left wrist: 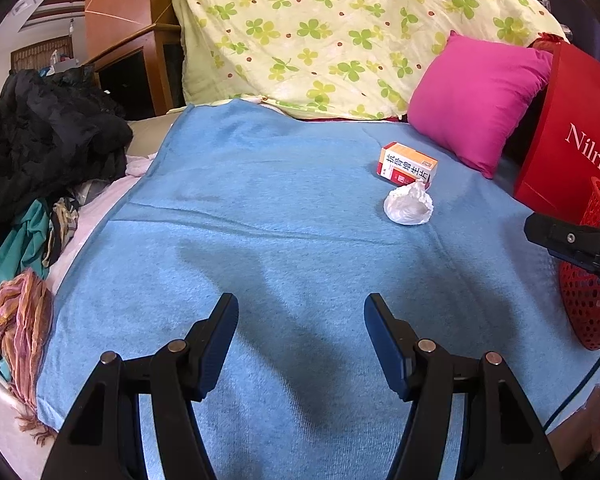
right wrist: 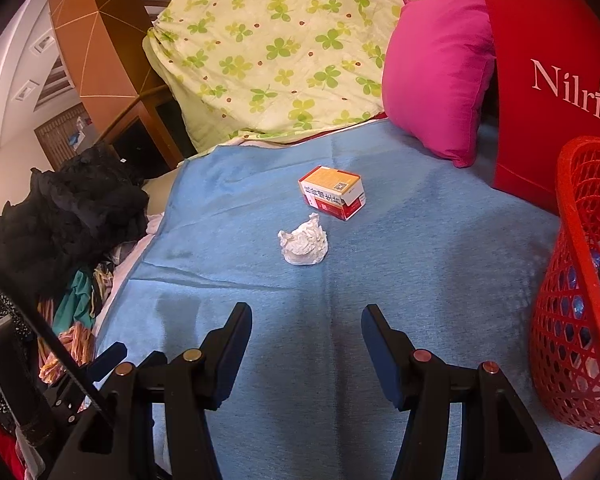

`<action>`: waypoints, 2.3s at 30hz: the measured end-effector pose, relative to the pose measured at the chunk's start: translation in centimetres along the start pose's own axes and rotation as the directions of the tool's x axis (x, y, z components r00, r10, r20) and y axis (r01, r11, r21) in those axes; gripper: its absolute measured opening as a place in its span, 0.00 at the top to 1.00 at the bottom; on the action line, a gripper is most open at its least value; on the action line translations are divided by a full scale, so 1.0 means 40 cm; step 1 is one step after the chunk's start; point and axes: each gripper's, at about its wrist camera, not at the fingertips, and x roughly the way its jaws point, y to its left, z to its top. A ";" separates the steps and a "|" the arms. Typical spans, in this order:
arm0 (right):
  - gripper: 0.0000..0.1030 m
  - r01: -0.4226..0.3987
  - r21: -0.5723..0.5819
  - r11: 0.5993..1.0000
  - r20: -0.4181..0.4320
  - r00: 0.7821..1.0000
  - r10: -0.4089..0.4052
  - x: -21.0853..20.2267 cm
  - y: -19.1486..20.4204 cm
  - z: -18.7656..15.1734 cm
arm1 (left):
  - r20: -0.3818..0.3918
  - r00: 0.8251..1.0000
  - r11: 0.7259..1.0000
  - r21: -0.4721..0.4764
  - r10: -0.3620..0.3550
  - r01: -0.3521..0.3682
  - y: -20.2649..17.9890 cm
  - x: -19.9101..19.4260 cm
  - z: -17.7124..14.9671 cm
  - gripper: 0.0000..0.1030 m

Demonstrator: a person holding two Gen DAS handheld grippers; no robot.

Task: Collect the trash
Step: 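Move both open grippers back over the blanket toward the tissue and small box, then grasp the crumpled white tissue with the left gripper and lift it, then grasp the small orange-and-white medicine box with the right gripper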

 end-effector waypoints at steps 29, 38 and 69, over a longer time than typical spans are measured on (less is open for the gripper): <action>0.41 0.066 0.067 0.996 -0.051 0.997 -0.063 0.023 -0.080 0.009 | -0.175 0.910 0.927 -0.092 -0.375 0.364 -0.219 0.437 0.220 0.55; 0.41 0.077 0.046 0.996 -0.025 0.997 -0.076 0.019 -0.056 0.015 | -0.117 0.950 0.957 0.002 -0.289 0.291 -0.155 0.305 0.219 0.59; 0.26 0.239 -0.320 0.917 -0.105 0.953 -0.285 0.582 0.038 0.340 | -0.160 0.972 0.979 -0.136 -0.173 0.152 0.103 0.262 0.192 0.59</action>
